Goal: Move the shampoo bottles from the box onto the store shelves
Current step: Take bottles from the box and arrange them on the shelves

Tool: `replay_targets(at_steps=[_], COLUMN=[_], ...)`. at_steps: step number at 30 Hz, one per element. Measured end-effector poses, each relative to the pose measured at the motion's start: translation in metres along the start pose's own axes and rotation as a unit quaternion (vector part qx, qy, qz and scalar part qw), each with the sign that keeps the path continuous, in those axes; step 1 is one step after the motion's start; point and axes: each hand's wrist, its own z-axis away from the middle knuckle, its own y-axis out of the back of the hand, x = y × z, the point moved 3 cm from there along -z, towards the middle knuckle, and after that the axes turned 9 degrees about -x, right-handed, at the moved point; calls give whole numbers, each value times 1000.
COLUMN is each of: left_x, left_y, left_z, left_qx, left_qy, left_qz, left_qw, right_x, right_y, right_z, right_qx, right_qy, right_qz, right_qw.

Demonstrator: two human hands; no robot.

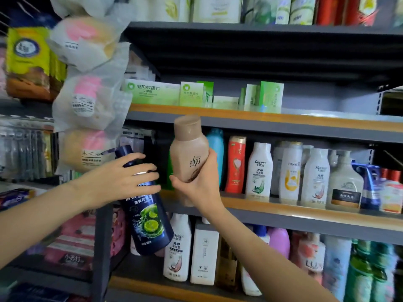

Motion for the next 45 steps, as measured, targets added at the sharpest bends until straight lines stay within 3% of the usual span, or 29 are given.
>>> replay_targets(at_steps=[12,18,26,30,36,38,41,45], left_x=[-4,3,10,12,13,14,20,34], left_y=[-20,-34,-57,-63,-66,-68,-68,-67], left_z=[22,22,28,31,33,34,37,49], left_qx=[-39,-20,-25,-20,-5,-15,-29,-30], left_qy=[-26,-52,-58,-59,-64,-63,-62,-57], left_qz=[-23,-12,-10,-13,-13,-18,-10,19], left_qw=[999,998,998,998,998,998,998,998], right_x=[1,34,44,40,38,39,29,4], right_y=[-82,-115,-142,-148,-151,-146,-126,-85], right_z=[-61,-65,-80,-81,-89,-88,-71,-19], right_qx=[82,41,48,41,-41,-43,13,79], right_qy=[15,-35,-118,-107,-37,-20,8,43], right_qz=[-50,-26,59,113,163,125,9,-52], right_qw=[995,998,990,987,985,991,1000,995])
